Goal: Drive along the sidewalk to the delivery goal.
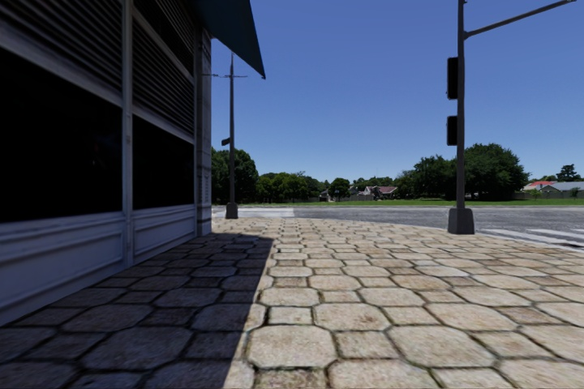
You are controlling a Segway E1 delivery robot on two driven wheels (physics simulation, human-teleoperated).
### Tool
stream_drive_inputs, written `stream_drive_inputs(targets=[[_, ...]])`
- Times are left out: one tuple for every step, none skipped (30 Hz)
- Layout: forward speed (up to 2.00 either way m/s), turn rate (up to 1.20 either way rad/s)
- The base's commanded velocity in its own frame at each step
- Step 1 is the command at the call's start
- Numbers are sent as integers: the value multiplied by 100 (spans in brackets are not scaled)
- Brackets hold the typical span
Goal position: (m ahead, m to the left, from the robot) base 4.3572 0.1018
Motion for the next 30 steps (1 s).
stream_drive_inputs(targets=[[200,0],[200,0],[200,0],[200,0],[200,0],[200,0],[200,0],[200,0],[200,0],[200,0],[200,0],[200,0],[200,0],[200,0],[200,0],[200,0],[200,0],[200,0],[200,0],[200,0],[200,0],[200,0],[200,0],[200,0],[200,0],[200,0],[200,0],[200,0],[200,6],[200,25]])
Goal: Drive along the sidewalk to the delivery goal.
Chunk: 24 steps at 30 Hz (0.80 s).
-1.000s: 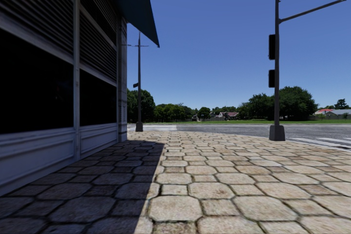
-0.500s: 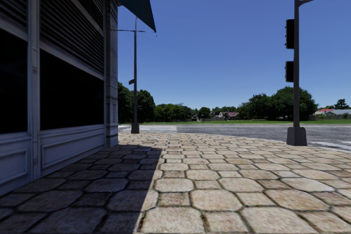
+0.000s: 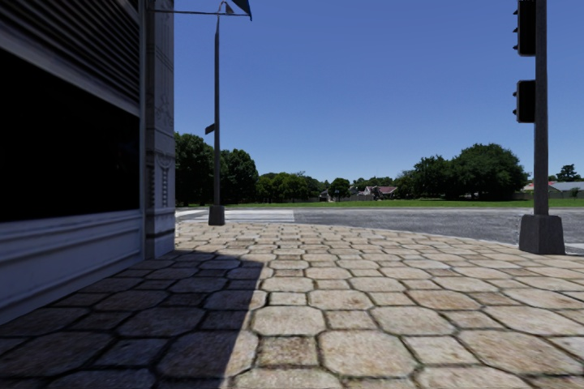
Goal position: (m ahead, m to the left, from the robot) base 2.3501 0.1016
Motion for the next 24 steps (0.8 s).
stream_drive_inputs(targets=[[200,36],[200,36],[200,38],[200,20],[200,3],[200,3],[200,0],[200,0],[187,0],[187,0],[164,0],[157,0],[157,0],[155,0],[154,0],[154,0],[154,0],[154,0],[154,0],[154,0],[154,0],[154,0],[154,0],[154,0]])
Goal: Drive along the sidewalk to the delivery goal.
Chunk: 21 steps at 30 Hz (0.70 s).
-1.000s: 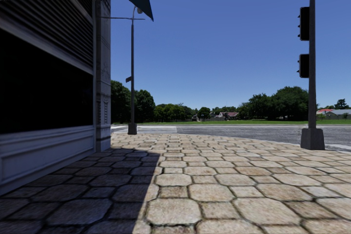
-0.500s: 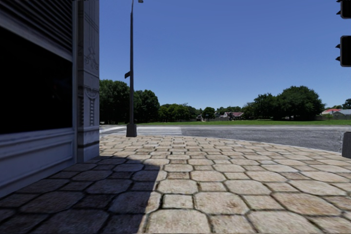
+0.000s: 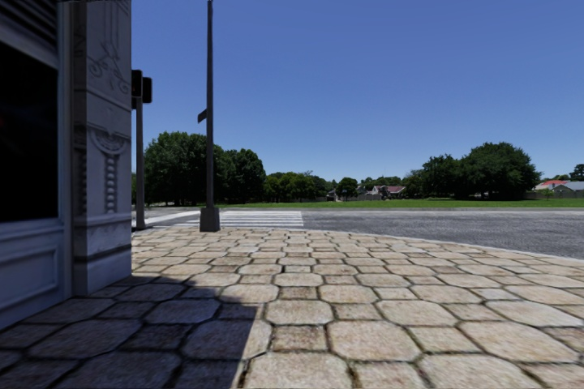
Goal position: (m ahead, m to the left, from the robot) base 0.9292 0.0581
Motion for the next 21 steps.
stream_drive_inputs(targets=[[154,0],[154,0],[154,0],[154,0],[154,0],[154,0],[154,0],[154,0],[154,0],[154,0],[154,0],[153,0],[140,0],[140,0],[119,0],[0,0],[0,0],[0,0],[0,0],[0,0],[0,0]])
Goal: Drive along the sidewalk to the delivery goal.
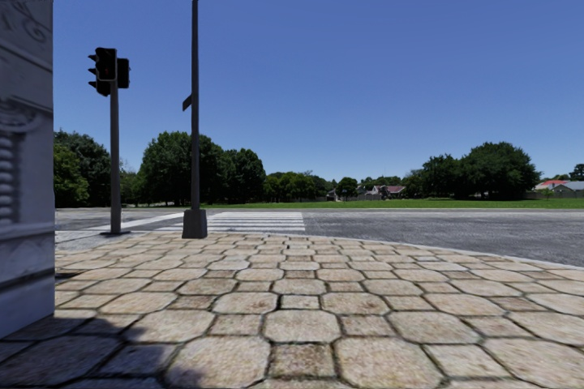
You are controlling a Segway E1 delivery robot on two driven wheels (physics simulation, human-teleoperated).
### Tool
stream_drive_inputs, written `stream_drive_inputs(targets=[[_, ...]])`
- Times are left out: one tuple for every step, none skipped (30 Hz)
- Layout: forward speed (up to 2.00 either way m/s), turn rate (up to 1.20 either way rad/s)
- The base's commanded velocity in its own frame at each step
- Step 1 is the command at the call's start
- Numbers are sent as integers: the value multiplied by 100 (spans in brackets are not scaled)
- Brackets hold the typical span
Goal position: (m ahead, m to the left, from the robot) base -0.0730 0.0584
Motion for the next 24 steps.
stream_drive_inputs(targets=[[0,0],[0,0],[0,0],[0,0],[0,0],[0,0],[0,0],[0,0],[0,0],[0,0],[0,0],[0,0],[0,0],[0,0],[0,0],[0,0],[0,0],[0,0],[0,0],[0,0],[0,0],[0,0],[0,0],[0,0]])
